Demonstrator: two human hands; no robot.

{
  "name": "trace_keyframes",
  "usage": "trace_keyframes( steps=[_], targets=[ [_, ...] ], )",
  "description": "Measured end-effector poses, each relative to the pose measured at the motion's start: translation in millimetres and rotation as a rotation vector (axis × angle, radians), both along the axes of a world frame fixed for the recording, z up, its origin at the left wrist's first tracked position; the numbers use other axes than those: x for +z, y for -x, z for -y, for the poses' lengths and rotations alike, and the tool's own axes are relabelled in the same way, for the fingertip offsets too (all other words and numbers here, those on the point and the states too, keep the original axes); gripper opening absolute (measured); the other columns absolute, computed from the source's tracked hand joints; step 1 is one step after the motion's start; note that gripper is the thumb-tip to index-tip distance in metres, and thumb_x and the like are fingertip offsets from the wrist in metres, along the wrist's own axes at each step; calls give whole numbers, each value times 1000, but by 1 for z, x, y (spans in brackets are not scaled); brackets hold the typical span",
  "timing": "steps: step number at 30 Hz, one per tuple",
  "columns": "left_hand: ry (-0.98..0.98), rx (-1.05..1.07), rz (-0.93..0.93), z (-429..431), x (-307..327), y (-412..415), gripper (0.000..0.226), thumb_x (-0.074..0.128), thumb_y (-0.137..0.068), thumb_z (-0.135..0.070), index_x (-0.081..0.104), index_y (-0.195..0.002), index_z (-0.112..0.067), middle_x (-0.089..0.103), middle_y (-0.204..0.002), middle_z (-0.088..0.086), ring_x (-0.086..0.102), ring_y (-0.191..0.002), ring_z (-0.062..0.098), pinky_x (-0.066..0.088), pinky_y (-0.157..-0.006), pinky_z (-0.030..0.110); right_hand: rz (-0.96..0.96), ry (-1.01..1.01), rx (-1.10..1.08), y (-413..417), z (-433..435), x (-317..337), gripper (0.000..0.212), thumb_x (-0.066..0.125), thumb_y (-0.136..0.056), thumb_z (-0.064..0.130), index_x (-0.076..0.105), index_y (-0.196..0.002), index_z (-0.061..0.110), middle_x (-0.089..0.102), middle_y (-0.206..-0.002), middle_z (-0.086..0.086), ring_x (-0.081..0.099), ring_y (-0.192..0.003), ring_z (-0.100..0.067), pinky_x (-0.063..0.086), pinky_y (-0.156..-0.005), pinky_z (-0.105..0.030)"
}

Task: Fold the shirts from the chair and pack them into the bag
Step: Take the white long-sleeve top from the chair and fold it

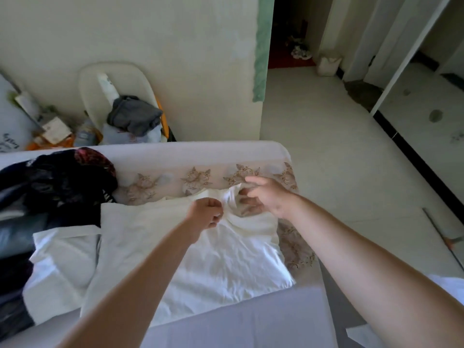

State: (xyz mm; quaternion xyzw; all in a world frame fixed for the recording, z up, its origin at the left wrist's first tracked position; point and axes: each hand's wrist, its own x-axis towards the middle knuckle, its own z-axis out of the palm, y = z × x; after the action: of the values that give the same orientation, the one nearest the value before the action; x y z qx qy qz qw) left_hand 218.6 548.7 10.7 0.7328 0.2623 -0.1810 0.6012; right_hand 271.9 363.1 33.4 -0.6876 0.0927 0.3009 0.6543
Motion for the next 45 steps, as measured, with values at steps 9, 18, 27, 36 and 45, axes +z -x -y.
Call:
trace_keyframes(
  steps=[9, 18, 27, 36, 45],
  targets=[
    [-836, -317, 214, -73, -84, 63, 38, 56, -89, -15, 58, -125, -28, 51, -128, 4, 47, -117, 26, 47, -91, 38, 428, 991, 670, 52, -12, -98, 62, 61, -84, 13, 47, -142, 28, 45, -146, 0, 44, -133, -22, 41, -106, -36],
    [-911, -827, 676, -51, -119, 65, 37, 61, -62, -4, 71, -91, -26, 67, -87, -2, 67, -88, 29, 48, -83, 38, 696, 1132, 767, 88, -7, -127, 84, 57, -83, -10, 29, -154, 25, 8, -165, -12, 7, -153, -30, 23, -121, -39],
    [-1139, -898, -164, -109, -73, 36, 29, 53, -83, -24, 68, -106, -17, 68, -109, 2, 64, -103, 23, 48, -78, 32, 623, 892, 600, 76, 17, -128, 43, 53, -82, -4, 74, -114, 17, 61, -135, 0, 56, -126, -18, 42, -109, -29],
    [-830, -798, 438, 22, -63, -33, 50, 38, -90, 5, 64, -117, -28, 61, -121, -7, 61, -105, 19, 47, -79, 30, 290, 864, -16, 28, 35, -130, 20, 54, -82, 31, 61, -101, 27, 66, -98, 1, 65, -84, -20, 55, -74, -35],
    [-1023, -1386, 631, 93, -111, -123, 60, 48, -94, -5, 47, -141, -41, 49, -144, -6, 62, -113, 24, 47, -73, 29, 429, 1004, 277, 49, 59, -158, 50, 71, -67, 60, 51, -100, 28, 47, -99, 7, 58, -84, -19, 49, -68, -32]
  ],
)
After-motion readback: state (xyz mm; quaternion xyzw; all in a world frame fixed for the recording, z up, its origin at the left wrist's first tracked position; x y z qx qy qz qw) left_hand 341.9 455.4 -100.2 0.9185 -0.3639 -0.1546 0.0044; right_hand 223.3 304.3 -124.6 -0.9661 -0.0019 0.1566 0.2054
